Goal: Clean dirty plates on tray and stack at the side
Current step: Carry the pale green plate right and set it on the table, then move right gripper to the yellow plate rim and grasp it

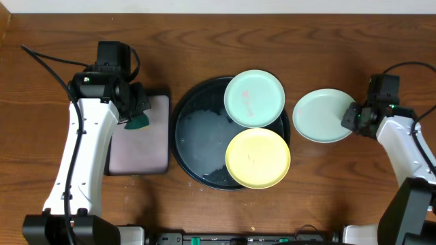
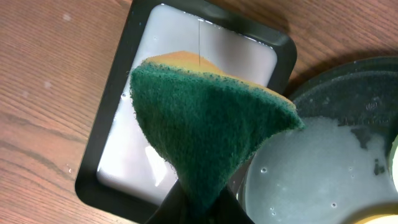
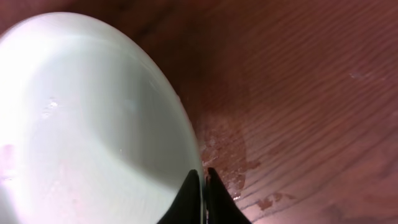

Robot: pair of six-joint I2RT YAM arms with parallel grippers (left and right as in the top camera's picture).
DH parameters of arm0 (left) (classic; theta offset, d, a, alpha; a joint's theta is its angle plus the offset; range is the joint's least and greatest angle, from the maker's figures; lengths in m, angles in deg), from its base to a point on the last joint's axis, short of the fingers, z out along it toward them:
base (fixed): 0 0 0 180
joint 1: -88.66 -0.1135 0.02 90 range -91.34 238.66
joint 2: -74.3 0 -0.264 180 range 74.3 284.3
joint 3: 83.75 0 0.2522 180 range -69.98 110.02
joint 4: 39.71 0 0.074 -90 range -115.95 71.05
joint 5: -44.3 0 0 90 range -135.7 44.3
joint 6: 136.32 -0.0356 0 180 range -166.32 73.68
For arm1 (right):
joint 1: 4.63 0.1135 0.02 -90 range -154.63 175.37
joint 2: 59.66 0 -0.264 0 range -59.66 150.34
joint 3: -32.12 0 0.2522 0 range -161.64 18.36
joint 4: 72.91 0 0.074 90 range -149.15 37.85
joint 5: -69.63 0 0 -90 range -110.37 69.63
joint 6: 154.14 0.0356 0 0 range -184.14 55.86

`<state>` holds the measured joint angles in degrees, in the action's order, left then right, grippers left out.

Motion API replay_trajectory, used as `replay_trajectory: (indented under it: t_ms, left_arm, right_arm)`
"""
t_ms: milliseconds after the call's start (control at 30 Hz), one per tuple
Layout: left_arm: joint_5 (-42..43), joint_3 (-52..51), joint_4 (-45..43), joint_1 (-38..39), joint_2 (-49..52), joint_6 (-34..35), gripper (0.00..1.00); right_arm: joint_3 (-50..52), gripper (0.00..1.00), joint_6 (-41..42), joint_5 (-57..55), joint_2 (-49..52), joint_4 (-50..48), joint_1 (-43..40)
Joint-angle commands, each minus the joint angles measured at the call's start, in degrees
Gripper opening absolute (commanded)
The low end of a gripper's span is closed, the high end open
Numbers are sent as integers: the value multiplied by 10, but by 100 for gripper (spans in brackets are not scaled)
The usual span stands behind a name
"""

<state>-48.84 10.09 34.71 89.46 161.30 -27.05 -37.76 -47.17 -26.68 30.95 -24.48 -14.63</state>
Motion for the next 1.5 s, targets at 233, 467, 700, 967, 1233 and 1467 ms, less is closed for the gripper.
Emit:
replay_trajectory:
  t_ms: [233, 467, 700, 967, 1233, 1467]
  left_arm:
    - [-3, -1, 2, -2, -2, -7, 7]
    - [-3, -1, 2, -2, -2, -7, 7]
    - [-3, -1, 2, -2, -2, -7, 7]
    - [-3, -1, 2, -2, -2, -7, 8]
    - [-3, -1, 2, -2, -2, -7, 7]
    - [-3, -1, 2, -2, -2, -7, 7]
  right_arm:
    - [-1, 50, -47, 44, -7, 26, 0]
    - [-82, 53, -98, 221, -74, 139, 31]
    - [-73, 56, -109, 243, -80, 205, 128]
    - [-21, 46, -108, 212, -28, 196, 223]
    - [14, 33, -104, 212, 25, 151, 256]
    - [15, 20, -102, 211, 42, 132, 265]
